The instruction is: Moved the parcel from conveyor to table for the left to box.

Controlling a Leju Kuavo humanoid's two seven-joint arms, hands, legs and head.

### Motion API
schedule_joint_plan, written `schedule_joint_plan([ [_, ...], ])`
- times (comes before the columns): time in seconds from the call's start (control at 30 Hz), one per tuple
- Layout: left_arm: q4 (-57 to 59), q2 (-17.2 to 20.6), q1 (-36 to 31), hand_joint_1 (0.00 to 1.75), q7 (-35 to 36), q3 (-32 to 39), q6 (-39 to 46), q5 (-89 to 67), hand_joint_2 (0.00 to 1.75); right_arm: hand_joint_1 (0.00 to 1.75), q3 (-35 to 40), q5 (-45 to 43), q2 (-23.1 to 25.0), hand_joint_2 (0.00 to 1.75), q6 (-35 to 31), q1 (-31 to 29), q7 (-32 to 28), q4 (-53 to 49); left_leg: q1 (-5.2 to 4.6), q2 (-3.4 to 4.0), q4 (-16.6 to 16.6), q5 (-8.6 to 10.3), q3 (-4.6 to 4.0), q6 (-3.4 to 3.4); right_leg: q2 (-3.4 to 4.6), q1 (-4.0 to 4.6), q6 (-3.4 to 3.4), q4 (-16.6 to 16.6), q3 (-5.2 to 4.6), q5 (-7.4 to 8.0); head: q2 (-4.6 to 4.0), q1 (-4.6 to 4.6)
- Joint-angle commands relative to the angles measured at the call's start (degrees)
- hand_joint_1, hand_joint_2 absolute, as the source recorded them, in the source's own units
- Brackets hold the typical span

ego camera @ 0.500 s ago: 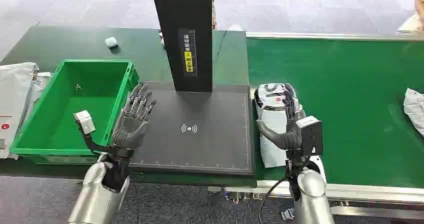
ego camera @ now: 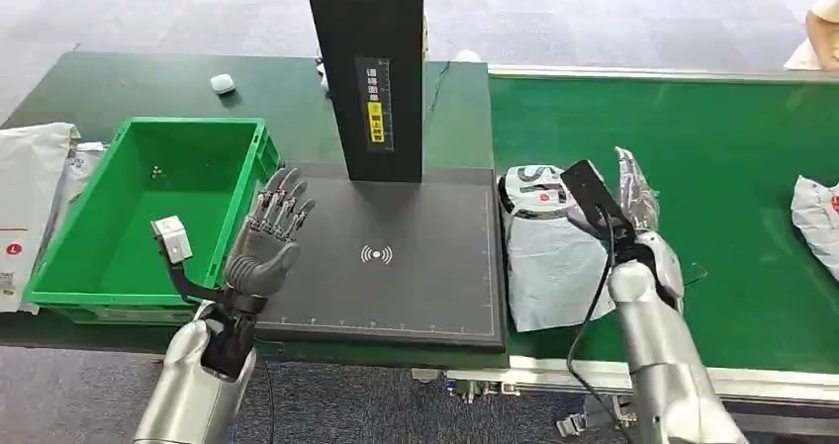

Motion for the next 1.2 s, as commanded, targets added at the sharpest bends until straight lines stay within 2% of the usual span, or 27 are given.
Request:
schedule_joint_plan([
  [0.03,1.11,2.33,-1.12,0.0,0.44,-1.84,0.26,-0.23,1.75,0.0,0.5,-1.4,-2.18,1.75,2.47,-8.48,-1.78,19.9,0.02,0.11,-0.1,-0.07,0.25,-0.02,0.08,0.04,-0.07,-0.11,0.22,-0.03,0.0,0.0],
  [0.07,1.27,2.43,-1.23,0.0,0.56,-1.95,0.18,-0.21,1.75,0.0,0.99,-1.29,-2.18,1.75,4.39,-8.47,-0.45,20.53,0.01,0.11,-0.1,-0.08,0.25,-0.03,0.08,0.05,-0.07,-0.11,0.22,-0.04,0.0,-0.02],
  [0.3,1.42,2.46,-1.32,0.0,0.55,-1.93,0.14,-0.17,1.75,0.0,1.04,-1.41,-2.06,1.75,4.35,-7.92,-0.78,20.62,-0.02,0.06,-0.07,-0.06,0.12,-0.04,0.04,0.08,-0.08,-0.04,0.09,-0.07,0.0,-0.02],
  [0.33,1.87,2.45,-1.54,0.0,0.49,-2.08,0.04,-0.11,1.75,0.0,1.44,-1.46,-2.22,1.75,7.11,-8.34,0.84,21.78,-0.03,0.07,-0.06,-0.05,0.07,-0.04,0.05,0.07,-0.07,-0.03,0.05,-0.05,0.0,-0.02],
  [0.4,4.99,2.31,-3.08,0.0,0.01,-2.81,-0.87,-0.36,1.75,0.0,2.57,-3.87,-3.18,1.75,19.5,-7.45,4.62,25.29,-0.02,0.05,-0.08,-0.06,0.15,-0.03,0.02,0.08,-0.07,-0.08,0.15,-0.06,0.0,0.0],
  [0.43,6.52,2.14,-3.86,0.0,-0.62,-3.0,-1.03,-0.59,1.75,0.0,3.34,-4.72,-3.87,1.75,21.29,-6.76,3.6,26.3,0.0,0.05,-0.1,-0.07,0.23,-0.04,0.01,0.1,-0.09,-0.1,0.23,-0.07,0.0,-0.02],
  [0.47,7.79,2.1,-4.45,0.0,-1.32,-3.21,-1.2,-0.85,1.75,0.0,4.44,-6.51,-4.72,1.75,26.41,-6.35,1.24,28.03,0.02,-0.08,-0.12,-0.04,0.2,-0.04,-0.11,0.12,-0.08,-0.13,0.25,-0.07,0.0,-0.02],
  [0.57,7.56,2.43,-4.3,0.0,-1.71,-3.13,-1.02,-0.98,1.75,0.0,6.37,-8.44,-5.49,1.75,31.66,-5.48,-2.16,28.32,0.01,-0.16,-0.11,-0.02,0.17,-0.04,-0.2,0.1,-0.08,-0.15,0.23,-0.09,0.0,0.02],
  [1.2,6.8,2.66,-3.85,0.0,-1.62,-3.08,-1.18,-0.9,1.75,0.0,6.73,-8.86,-5.3,1.75,32.06,-5.78,-1.57,27.82,0.0,-0.02,-0.09,-0.09,0.19,-0.01,-0.06,0.1,-0.08,-0.14,0.19,-0.09,0.0,-0.02],
])
